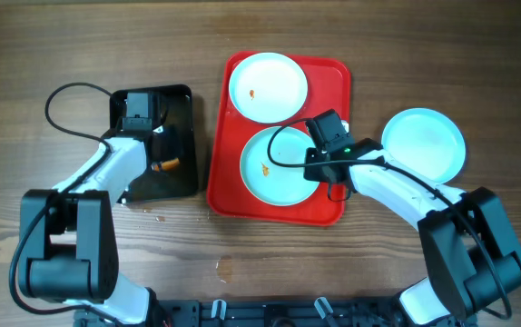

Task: Clean dirty plates on tray and stack at the side
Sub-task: 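Pick up the sponge from the black tray with the left gripper, then scrub the bottom plate with the sponge using the left gripper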

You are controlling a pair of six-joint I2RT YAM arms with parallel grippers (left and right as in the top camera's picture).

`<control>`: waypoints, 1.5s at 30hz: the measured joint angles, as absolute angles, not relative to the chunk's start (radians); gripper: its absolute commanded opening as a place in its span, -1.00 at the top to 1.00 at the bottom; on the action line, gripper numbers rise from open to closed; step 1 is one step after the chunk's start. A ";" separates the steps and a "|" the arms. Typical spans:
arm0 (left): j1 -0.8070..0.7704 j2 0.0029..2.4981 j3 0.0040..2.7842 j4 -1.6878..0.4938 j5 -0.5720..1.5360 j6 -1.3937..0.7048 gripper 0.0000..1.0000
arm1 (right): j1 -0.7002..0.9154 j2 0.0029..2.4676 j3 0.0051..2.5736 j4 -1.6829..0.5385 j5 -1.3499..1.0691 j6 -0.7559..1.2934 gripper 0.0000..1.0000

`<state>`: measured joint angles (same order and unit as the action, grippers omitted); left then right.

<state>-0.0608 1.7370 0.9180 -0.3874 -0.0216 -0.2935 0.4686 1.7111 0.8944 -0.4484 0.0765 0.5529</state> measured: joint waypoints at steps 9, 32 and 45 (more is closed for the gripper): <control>-0.067 1.576 0.934 -0.567 -0.010 -0.297 0.30 | 0.469 1.711 0.899 -0.463 0.074 0.553 0.91; -0.072 1.658 0.890 -0.551 -0.013 -0.318 0.92 | 0.468 1.711 0.899 -0.463 0.072 0.553 0.91; -0.346 1.522 0.967 -0.417 0.212 -0.347 0.92 | 0.468 1.711 0.899 -0.463 0.072 0.553 0.91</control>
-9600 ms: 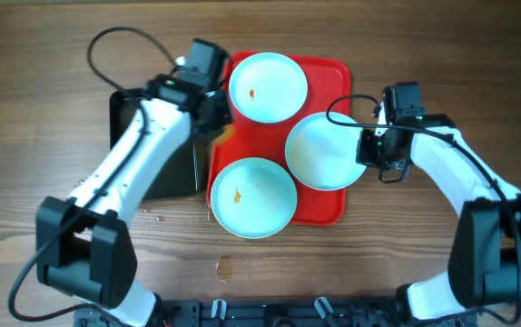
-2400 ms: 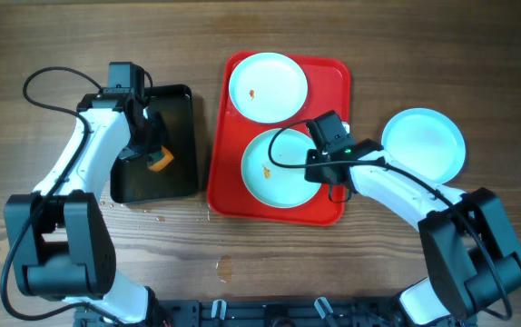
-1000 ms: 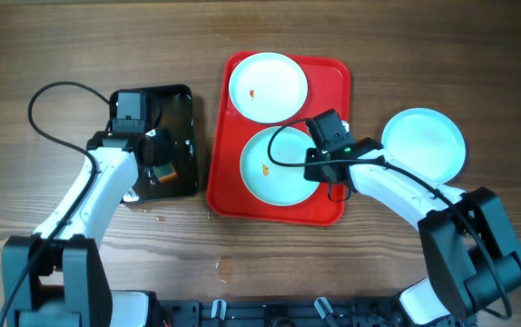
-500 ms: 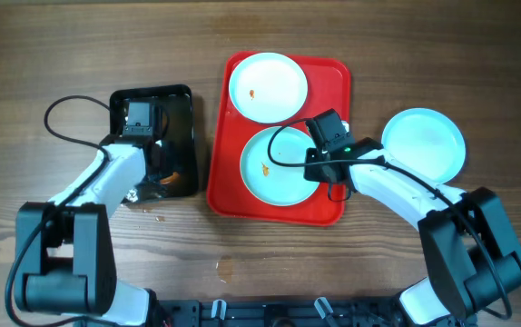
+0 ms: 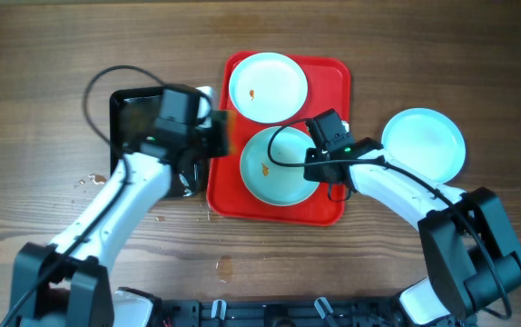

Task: Clean dirty plates on tray and stack at the side
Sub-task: 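Scrub the bottom plate with the sponge using the left gripper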

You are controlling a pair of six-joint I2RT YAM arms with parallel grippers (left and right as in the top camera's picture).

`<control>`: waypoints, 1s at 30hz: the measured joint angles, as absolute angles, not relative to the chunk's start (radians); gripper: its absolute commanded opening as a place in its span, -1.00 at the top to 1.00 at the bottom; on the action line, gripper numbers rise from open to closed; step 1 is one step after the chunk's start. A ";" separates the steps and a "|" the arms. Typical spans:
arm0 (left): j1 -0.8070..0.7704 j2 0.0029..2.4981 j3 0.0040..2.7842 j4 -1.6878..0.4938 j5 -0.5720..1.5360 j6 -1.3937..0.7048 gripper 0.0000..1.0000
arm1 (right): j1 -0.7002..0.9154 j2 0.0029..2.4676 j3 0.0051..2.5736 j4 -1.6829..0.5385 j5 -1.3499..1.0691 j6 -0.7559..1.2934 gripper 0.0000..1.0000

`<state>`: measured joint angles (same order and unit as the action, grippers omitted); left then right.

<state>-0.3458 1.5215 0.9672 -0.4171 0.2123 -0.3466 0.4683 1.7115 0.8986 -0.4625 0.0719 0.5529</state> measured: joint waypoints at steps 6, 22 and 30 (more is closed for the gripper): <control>-0.512 1.617 0.968 -0.263 0.235 -0.388 0.92 | 0.468 1.711 0.899 -0.463 0.072 0.553 0.91; -0.596 1.898 0.985 -0.071 0.289 -0.507 0.92 | 0.468 1.711 0.899 -0.463 0.064 0.553 0.92; -0.596 1.884 1.024 -0.253 0.274 -0.506 0.92 | 0.469 1.711 0.899 -0.466 0.034 0.557 0.91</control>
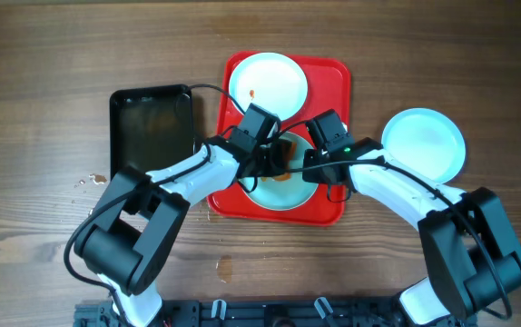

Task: Clean dirty plates on tray and stack at the side
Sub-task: 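Scrub the bottom plate with the sponge using the left gripper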

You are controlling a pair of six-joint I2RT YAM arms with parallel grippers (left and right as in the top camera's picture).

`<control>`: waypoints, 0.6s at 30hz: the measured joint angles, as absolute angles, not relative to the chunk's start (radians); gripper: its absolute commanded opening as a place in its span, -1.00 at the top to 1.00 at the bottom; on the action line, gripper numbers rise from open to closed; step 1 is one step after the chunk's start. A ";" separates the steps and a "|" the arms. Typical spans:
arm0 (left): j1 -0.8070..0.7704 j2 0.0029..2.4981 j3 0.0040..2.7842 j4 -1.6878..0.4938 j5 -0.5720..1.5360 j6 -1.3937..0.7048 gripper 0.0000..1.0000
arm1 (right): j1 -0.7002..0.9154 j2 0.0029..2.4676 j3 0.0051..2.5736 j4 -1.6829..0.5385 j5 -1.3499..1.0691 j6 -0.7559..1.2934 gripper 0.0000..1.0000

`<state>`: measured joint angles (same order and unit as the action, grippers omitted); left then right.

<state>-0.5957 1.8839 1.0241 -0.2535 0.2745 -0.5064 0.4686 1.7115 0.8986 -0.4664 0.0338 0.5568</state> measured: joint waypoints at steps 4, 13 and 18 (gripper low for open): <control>-0.592 1.881 1.048 -0.336 0.274 -0.506 0.92 | 0.468 1.711 0.899 -0.466 0.030 0.560 0.91; -0.587 1.881 1.094 -0.488 0.240 -0.495 0.92 | 0.468 1.711 0.899 -0.466 0.027 0.576 0.91; -0.590 1.876 1.110 -0.532 0.075 -0.492 0.92 | 0.472 1.712 0.899 -0.466 0.001 0.586 0.91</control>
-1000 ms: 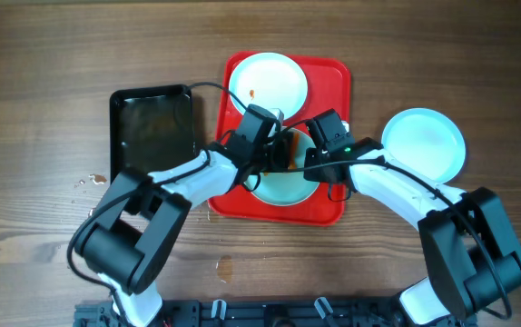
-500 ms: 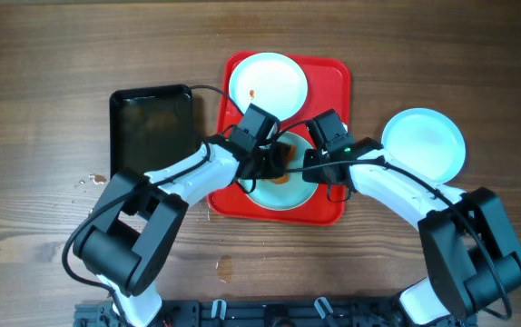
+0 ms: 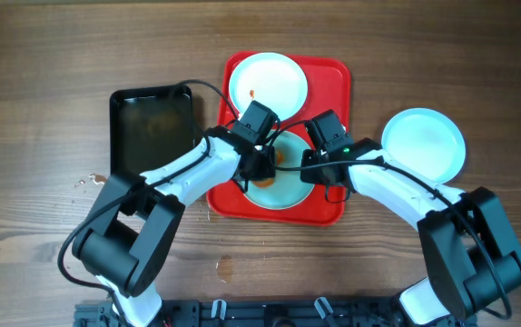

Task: Clean dirty plates on tray and stack at the side
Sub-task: 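Scrub the bottom plate with the sponge using the left gripper, then return the sponge to the black tray with the left gripper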

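Observation:
A red tray (image 3: 333, 73) holds two pale plates. The upper plate (image 3: 270, 84) shows a small orange stain near its left rim. Both grippers hide much of the lower plate (image 3: 289, 188). My left gripper (image 3: 259, 171) points down onto that plate's left half, shut on a brown-orange sponge (image 3: 263, 180), of which only a sliver shows. My right gripper (image 3: 308, 166) sits at the same plate's right rim and looks shut on it. A stain-free plate (image 3: 426, 141) lies on the table to the right of the tray.
A black basin (image 3: 152, 132) with dark liquid stands left of the tray. Water drops lie on the wood near the basin's lower left corner (image 3: 88, 180) and near the front edge (image 3: 225, 266). Both arms cross over the tray's lower half.
My left gripper has moved with the sponge from the lower plate's upper middle down to its left half. The right gripper stays at the plate's right rim.
At first my left gripper was in the black basin by the orange sponge, while the right held the lower plate's rim. Then the left was between basin and tray with the sponge in it. After that the sponge was on the lower plate, and now sits lower left there.

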You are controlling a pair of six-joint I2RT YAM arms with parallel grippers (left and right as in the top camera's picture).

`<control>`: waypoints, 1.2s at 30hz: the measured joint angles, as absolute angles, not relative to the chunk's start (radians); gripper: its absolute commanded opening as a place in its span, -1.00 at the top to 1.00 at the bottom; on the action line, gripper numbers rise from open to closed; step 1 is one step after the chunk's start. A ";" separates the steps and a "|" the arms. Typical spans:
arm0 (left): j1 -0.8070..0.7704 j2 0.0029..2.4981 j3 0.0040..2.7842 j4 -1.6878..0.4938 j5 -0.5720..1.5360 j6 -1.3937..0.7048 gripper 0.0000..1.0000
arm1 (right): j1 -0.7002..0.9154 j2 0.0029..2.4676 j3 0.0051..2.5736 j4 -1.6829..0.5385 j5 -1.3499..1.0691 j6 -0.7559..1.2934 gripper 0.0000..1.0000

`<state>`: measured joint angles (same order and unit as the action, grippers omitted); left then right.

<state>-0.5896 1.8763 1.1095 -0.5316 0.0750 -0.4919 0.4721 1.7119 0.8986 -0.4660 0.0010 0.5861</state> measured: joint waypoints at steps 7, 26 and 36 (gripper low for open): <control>-0.598 1.874 1.110 -0.535 -0.194 -0.492 0.92 | 0.473 1.713 0.899 -0.464 -0.010 0.595 0.91; -0.557 1.708 1.164 -0.728 -0.467 -0.569 0.92 | 0.481 1.716 0.912 -0.513 -0.023 0.619 0.91; -0.321 1.567 1.164 -0.834 -0.457 -0.556 0.92 | 0.474 1.642 0.883 -0.539 0.004 0.447 0.91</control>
